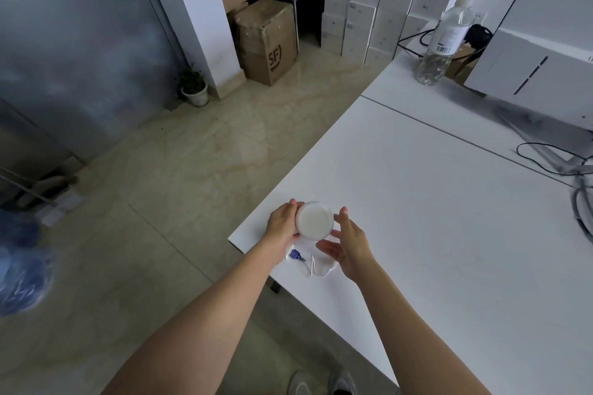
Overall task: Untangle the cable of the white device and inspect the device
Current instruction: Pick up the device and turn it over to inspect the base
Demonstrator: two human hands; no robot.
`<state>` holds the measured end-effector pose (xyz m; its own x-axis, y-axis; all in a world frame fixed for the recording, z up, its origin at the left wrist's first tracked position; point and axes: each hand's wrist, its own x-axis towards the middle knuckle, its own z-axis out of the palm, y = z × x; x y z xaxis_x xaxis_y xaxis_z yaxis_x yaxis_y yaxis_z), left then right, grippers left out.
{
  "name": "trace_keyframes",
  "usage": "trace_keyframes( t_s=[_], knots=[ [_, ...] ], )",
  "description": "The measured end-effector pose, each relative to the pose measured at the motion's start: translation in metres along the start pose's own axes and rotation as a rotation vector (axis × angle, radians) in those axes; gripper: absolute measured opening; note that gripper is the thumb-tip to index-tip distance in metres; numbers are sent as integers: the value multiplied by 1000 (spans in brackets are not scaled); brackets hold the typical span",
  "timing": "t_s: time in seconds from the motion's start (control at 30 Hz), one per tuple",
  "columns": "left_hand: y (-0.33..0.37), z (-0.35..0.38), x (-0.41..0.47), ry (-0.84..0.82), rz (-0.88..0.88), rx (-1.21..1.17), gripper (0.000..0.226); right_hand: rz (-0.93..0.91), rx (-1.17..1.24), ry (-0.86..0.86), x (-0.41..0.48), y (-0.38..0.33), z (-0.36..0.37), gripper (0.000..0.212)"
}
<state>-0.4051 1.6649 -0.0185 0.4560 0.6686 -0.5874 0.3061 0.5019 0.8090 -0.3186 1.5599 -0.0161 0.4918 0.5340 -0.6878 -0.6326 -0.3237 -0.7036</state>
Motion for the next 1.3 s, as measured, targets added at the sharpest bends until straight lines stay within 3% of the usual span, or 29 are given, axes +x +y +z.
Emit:
trace_keyframes(
  t_s=[0.53, 0.73, 0.97, 1.07, 1.17, 1.23, 1.3],
  knots=[
    [2, 12, 0, -23, 150, -104, 13, -201, 80, 12, -3, -1, -8, 47],
    [10, 15, 0, -63, 100, -99, 27, -261, 16, -14, -4, 4, -14, 76],
    [11, 16, -2, -140, 72, 28, 30, -290, -61, -106, -2, 6, -18, 85],
    [11, 16, -2, -173, 111, 23, 26, -306, -92, -168, 2, 9, -21, 76],
    [11, 15, -4, -206, 154, 27, 29, -353, -71, -213, 2, 7, -22, 48],
    [11, 15, -5, -238, 167, 42, 31, -354, -35, -183, 1, 3, -23, 33],
    [10, 13, -5, -266, 190, 66, 27, -349, -49, -125, 1, -1, -23, 33]
  ],
)
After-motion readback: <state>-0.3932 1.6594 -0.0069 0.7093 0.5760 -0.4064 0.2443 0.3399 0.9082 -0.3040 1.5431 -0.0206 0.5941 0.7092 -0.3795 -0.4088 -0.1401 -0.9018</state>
